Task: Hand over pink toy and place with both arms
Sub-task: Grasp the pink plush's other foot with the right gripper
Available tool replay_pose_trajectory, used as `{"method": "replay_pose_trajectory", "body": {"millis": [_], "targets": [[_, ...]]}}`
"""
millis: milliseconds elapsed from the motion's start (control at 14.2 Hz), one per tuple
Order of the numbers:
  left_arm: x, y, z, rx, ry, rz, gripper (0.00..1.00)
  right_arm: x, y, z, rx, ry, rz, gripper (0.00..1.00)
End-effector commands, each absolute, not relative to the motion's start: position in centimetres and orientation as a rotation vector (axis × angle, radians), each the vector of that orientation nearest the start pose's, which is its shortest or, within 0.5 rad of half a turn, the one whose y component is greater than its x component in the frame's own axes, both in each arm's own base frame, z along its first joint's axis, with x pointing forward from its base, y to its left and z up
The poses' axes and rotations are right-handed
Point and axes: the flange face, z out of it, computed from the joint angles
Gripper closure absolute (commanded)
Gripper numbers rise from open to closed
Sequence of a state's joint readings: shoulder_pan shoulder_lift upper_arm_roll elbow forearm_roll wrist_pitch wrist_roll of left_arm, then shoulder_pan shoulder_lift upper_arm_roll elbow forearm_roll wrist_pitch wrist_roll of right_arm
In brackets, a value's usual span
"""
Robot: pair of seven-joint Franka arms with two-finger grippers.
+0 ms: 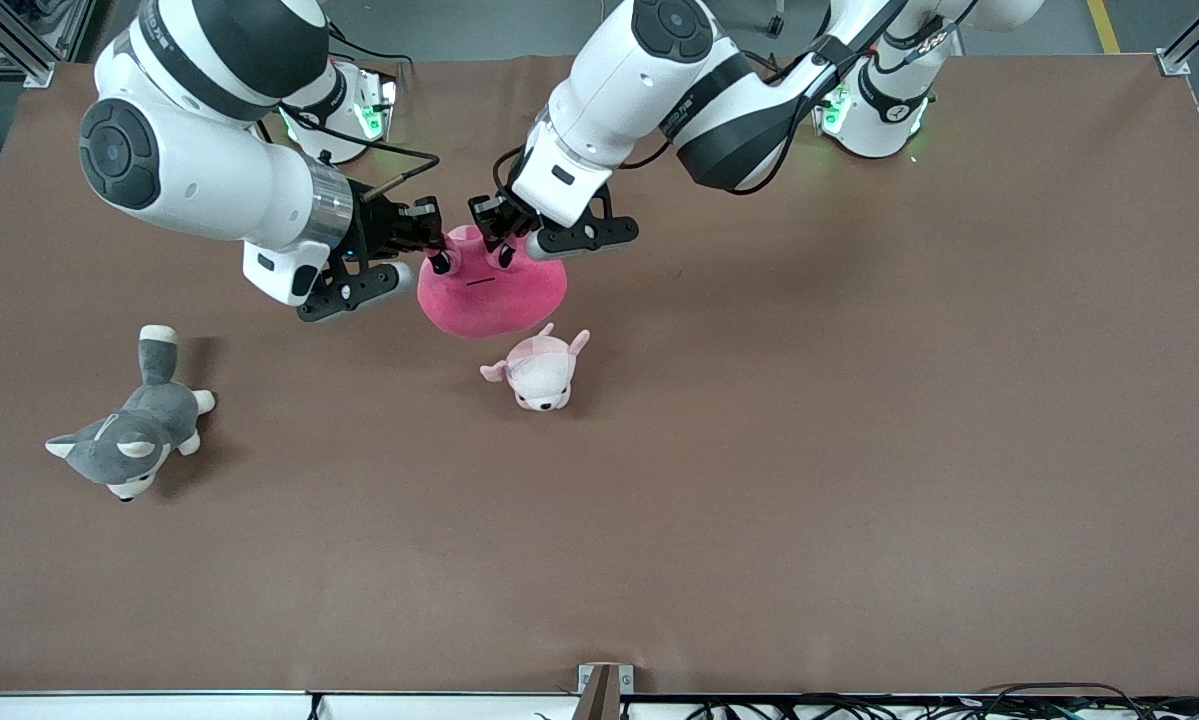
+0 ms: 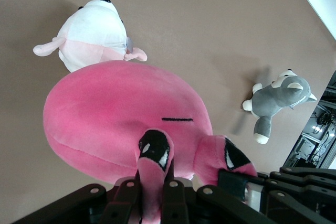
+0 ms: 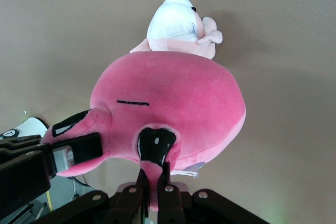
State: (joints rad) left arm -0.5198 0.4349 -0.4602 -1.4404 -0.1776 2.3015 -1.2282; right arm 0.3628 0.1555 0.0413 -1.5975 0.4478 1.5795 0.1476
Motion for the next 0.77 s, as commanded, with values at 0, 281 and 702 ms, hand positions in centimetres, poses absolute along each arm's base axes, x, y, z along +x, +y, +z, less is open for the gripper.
{"method": "replay_pose_trajectory", "body": {"millis": [0,281,702], "targets": [[44.7,-56.5,52.2,2.493,0.551,-0.122,0.99,52.7,27.0,53.7,-2.721,-0.289,0.395,0.98],[45.1,-56.2,52.3,2.5,0.533,-0.098,0.18,52.6,27.2,53.8,-2.724,-0.303,0.396,0.99],[45.3,-54.5,55.7,2.555,0.419,0.126,0.0,55.1,21.8,55.0,-2.719,-0.194,0.345,0.98]]}}
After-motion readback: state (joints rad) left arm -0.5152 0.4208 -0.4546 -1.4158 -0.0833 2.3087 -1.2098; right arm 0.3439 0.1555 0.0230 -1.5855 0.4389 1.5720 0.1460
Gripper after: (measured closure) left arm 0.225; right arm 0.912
